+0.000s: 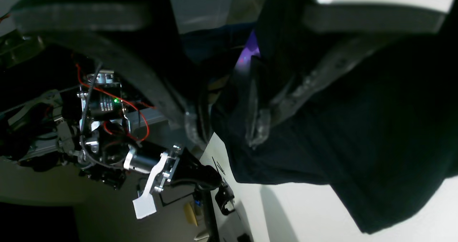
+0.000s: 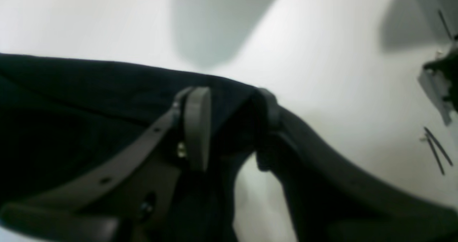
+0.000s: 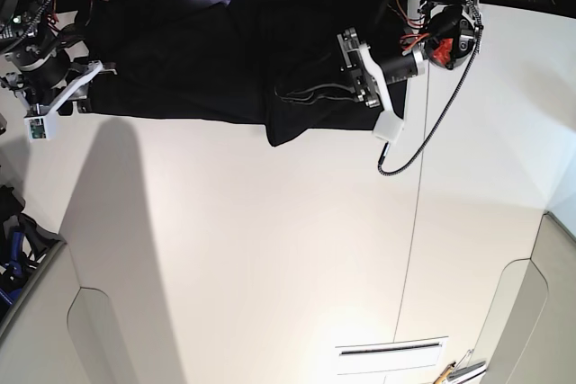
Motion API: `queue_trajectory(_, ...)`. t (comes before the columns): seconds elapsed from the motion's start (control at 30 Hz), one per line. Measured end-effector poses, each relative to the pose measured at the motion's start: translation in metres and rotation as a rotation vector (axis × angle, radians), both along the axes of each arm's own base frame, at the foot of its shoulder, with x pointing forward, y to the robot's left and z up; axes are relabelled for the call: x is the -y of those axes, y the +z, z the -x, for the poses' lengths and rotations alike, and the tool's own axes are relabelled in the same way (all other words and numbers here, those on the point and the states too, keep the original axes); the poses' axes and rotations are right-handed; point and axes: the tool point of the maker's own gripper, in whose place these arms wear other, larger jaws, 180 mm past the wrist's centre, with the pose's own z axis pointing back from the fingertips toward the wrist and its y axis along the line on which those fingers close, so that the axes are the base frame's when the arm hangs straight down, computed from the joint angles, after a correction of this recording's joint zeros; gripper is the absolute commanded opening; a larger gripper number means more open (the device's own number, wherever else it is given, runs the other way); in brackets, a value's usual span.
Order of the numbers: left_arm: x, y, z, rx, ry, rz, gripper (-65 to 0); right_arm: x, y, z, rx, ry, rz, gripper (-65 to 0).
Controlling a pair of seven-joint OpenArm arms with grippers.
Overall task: Fold the T-shirt properly
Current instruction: 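Lift the strip end with the left gripper and fold it toward the right gripper, then fold the strip end with the right gripper toward the left gripper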
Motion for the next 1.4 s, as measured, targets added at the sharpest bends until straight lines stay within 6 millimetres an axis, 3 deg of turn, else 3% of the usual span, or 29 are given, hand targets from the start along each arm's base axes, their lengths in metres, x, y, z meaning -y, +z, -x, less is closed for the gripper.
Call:
queue_trajectory(0.23,0.000,0.000,0.000,0.000,0.000,0.000,-43.9,0.016,0.003,0.003,0.037,-0.069,-0.081,-37.3)
queue_trajectory(0.47,0.000,0.000,0.000,0.001,0.000,0.000,-43.9,0.022,-0.039,0.022,-0.043,-0.108,-0.372,-31.3)
queue_trajectory(0.57,0.000,0.000,0.000,0.000,0.000,0.000,-43.9,0.016,-0.062,0.037,-0.108,-0.113,-0.517,-30.2)
queue_trajectory(0.67,0.000,0.000,0.000,0.000,0.000,0.000,-43.9,0.005,-0.069,0.039,-0.089,-0.128,-0.678,-30.2)
queue_trajectory(0.8,0.000,0.002,-0.003,0.010,0.000,0.000,-43.9,-0.005,-0.072,0.041,-0.072,-0.146,-0.812,-30.3)
queue_trajectory(1.23,-0.001,0.004,-0.007,0.018,0.014,0.006,-43.9,-0.023,-0.063,0.043,-0.087,-0.101,-0.922,-30.5)
queue_trajectory(1.3,-0.001,0.004,-0.007,0.018,0.014,0.005,-43.9,-0.023,-0.062,0.041,-0.091,-0.094,-0.920,-35.2)
queue_trajectory(1.4,-0.003,0.003,-0.006,0.016,0.012,0.000,-43.9,-0.023,-0.064,0.036,-0.103,-0.085,-0.901,-56.0)
